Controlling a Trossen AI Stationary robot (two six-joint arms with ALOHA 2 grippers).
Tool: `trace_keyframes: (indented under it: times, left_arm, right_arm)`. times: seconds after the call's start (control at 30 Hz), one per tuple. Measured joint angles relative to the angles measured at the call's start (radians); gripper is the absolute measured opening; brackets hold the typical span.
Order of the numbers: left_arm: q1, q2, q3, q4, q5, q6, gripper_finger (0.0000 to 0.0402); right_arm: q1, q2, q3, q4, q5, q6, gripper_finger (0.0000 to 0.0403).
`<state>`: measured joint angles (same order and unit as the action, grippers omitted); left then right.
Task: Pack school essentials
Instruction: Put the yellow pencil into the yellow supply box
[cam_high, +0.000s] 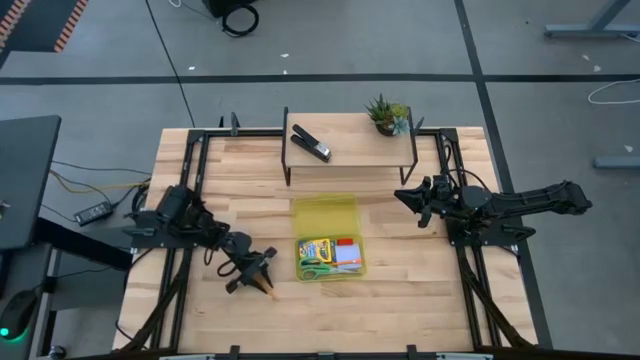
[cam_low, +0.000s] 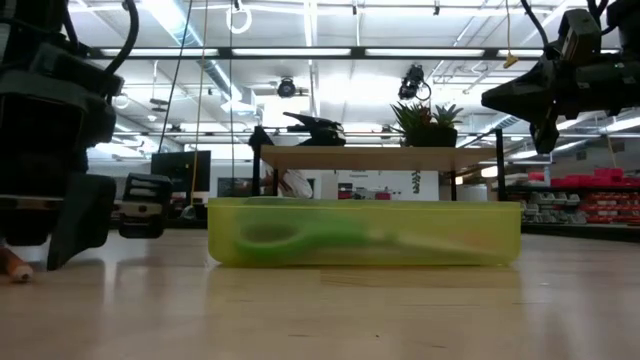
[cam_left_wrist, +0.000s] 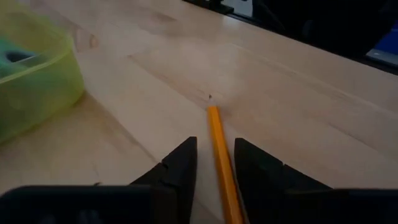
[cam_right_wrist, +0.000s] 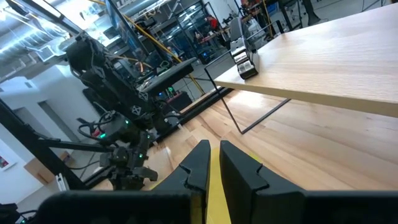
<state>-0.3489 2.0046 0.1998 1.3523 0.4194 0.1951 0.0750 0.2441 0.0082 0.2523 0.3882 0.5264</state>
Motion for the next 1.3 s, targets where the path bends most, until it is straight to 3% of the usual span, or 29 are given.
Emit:
trace_keyframes:
  times: [0.37, 0.53, 1.0, 1.3]
  left_arm:
    - [-0.001, 0.058, 0.019, 0.03, 0.016, 0.032, 0.0086]
    - [-0.002, 0.059, 0.021, 0.017, 0.016, 0.05, 0.0038]
    - [-0.003, 0.053, 0.02, 0.023, -0.006, 0.068, 0.0037]
    - [-0.001, -0.038, 0.019, -0.02, -0.057, 0.02, 0.0018]
  right_arm:
    - [0.0, 0.0, 0.0, 0.0, 0.0, 0.0, 0.0042]
    - [0.0, 0.0, 0.0, 0.0, 0.0, 0.0, 0.0042]
    - [0.0, 0.0, 0.0, 0.0, 0.0, 0.0, 0.0042]
    - [0.0, 0.0, 0.0, 0.0, 0.0, 0.0, 0.0042]
